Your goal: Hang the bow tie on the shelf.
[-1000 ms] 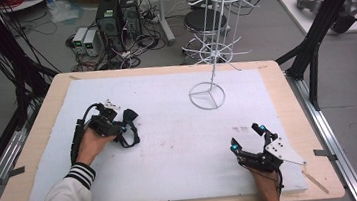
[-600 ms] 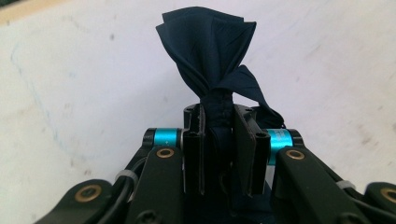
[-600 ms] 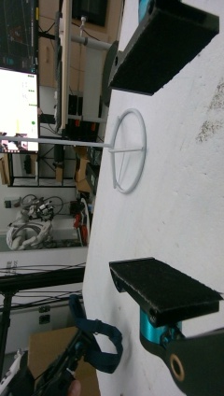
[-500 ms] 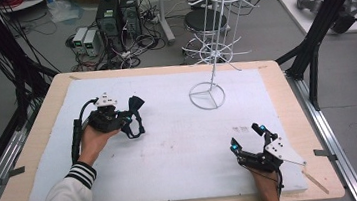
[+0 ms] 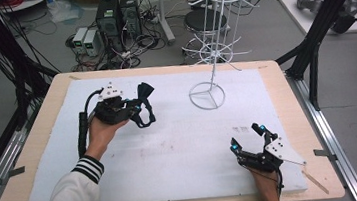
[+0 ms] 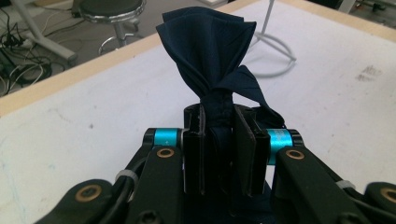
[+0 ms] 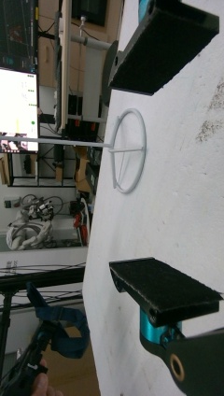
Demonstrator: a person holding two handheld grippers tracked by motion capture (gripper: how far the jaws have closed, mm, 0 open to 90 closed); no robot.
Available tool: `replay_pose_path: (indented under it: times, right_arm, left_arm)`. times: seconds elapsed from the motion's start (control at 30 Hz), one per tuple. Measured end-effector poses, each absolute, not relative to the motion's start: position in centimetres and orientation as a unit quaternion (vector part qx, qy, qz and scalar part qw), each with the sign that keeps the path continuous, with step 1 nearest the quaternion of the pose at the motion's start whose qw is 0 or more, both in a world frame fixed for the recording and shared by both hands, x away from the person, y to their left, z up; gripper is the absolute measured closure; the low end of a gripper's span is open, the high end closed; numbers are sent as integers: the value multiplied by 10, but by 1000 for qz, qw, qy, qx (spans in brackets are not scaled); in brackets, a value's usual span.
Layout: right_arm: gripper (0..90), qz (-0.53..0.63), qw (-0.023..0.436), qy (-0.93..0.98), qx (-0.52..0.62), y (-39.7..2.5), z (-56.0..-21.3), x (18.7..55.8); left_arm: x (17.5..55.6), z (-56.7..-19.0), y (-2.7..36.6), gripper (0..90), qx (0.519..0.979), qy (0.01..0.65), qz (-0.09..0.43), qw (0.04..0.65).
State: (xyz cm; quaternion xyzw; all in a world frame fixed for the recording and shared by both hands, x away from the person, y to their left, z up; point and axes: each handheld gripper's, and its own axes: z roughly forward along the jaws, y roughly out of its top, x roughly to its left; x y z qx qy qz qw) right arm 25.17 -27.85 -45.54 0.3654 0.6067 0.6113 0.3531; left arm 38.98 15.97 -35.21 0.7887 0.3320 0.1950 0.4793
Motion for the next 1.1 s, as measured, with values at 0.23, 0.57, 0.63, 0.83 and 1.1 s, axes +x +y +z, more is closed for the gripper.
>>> replay_pose_path:
  times: [0.23, 0.57, 0.63, 0.83, 1.1]
  right_arm:
    - [102, 612, 352, 607, 366, -279, -455, 252]
    - [102, 612, 353, 606, 366, -279, -456, 252]
    - [102, 612, 353, 606, 366, -279, -456, 252]
    - [102, 611, 352, 607, 365, -279, -455, 252]
    - [102, 612, 351, 606, 366, -279, -456, 252]
  left_arm:
    - [391, -341, 148, 744, 785, 319, 206, 490]
    - [399, -323, 134, 745, 773, 309, 205, 514]
    - [400, -320, 131, 744, 770, 306, 205, 521]
    - [407, -311, 119, 745, 765, 300, 206, 531]
    - [416, -304, 106, 745, 757, 293, 209, 546]
